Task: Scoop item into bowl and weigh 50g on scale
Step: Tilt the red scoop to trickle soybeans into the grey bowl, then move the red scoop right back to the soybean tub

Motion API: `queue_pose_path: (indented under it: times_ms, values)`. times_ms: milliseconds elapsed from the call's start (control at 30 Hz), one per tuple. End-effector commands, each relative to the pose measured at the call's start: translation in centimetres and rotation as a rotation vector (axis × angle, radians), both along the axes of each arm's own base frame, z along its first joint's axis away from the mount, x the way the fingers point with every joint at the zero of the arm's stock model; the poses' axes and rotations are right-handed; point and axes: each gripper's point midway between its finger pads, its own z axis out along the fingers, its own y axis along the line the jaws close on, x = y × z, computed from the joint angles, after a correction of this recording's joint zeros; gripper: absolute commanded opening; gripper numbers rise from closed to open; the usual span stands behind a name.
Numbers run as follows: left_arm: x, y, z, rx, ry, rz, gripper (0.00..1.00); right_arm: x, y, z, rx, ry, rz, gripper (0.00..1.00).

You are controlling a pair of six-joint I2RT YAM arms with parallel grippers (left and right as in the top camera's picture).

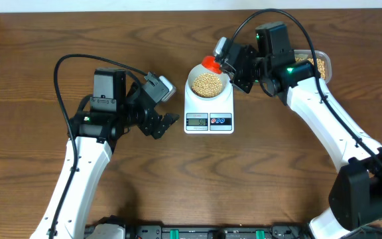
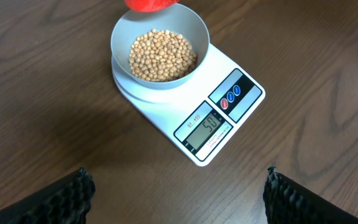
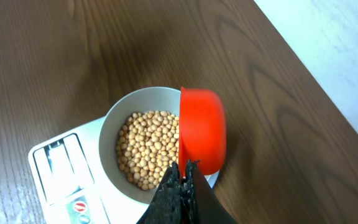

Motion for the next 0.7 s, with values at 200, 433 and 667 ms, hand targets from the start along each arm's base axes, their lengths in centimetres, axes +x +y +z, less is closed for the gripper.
queue_pose_path:
  times_ms: [200, 433, 667]
  values:
    - [-0.3, -0.2, -0.1, -0.015, 0.014, 0.0, 0.9, 1.9, 0.8, 3.0, 0.308, 0.187, -0.309, 0.01]
    - [-0.3, -0.2, -0.1, -0.015, 0.014, 0.0, 0.9, 4.2, -2.0, 5.6, 0.461, 0.209, -0.491, 0.02]
    - [-0.3, -0.2, -0.1, -0.015, 0.014, 0.0, 0.9, 6.1, -7.9, 7.1, 0.648, 0.322, -0.744, 0.01]
